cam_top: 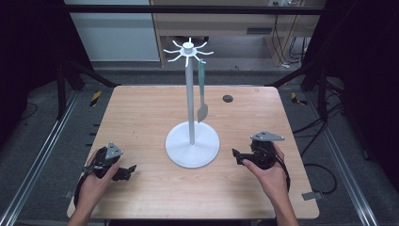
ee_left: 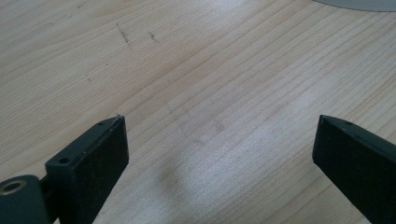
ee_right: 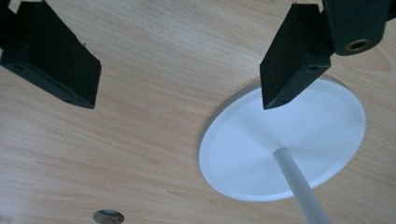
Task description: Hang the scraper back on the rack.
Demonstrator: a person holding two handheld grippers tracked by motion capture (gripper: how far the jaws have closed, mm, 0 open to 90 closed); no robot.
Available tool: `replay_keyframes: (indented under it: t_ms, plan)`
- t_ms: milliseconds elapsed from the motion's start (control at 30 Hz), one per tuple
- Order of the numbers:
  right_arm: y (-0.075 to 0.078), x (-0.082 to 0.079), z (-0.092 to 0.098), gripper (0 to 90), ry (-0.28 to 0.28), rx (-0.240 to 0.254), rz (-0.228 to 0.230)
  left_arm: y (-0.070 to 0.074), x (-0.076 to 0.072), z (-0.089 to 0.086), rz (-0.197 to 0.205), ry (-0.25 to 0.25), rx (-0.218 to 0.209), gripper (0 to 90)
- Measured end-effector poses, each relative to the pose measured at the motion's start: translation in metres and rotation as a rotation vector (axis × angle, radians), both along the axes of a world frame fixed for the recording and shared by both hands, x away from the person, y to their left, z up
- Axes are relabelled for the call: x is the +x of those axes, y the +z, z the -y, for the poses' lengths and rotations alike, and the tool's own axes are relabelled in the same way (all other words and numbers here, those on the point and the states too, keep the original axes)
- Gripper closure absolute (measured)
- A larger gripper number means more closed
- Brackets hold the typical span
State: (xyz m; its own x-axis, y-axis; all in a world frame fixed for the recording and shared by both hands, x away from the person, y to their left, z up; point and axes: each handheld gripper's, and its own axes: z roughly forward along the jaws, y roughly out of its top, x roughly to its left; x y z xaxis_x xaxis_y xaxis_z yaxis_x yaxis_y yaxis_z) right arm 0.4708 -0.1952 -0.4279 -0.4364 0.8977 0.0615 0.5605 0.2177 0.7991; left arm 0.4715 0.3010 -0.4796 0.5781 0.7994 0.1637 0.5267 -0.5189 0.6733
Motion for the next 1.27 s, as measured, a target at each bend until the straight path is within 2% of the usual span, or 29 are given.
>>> replay_keyframes:
  t_ms: [500,800,1133,1267]
  plan:
    - [-0.023,0.002,0.009,12.3,-0.04,0.018,-0.025,-0.001,0.001,-0.002,0.002,0.005,-0.011,3.3]
    - [-0.032,0.002,0.015,12.0,-0.063,0.026,-0.04,-0.001,0.001,-0.003,-0.005,0.001,-0.002,3.3]
    - [-0.048,0.004,0.026,11.9,-0.1,0.004,-0.088,-0.001,0.001,0.0,-0.004,-0.008,-0.001,3.3]
    - [-0.047,0.003,0.026,11.0,-0.103,0.021,-0.075,-0.002,0.002,0.001,-0.006,-0.011,0.003,3.3]
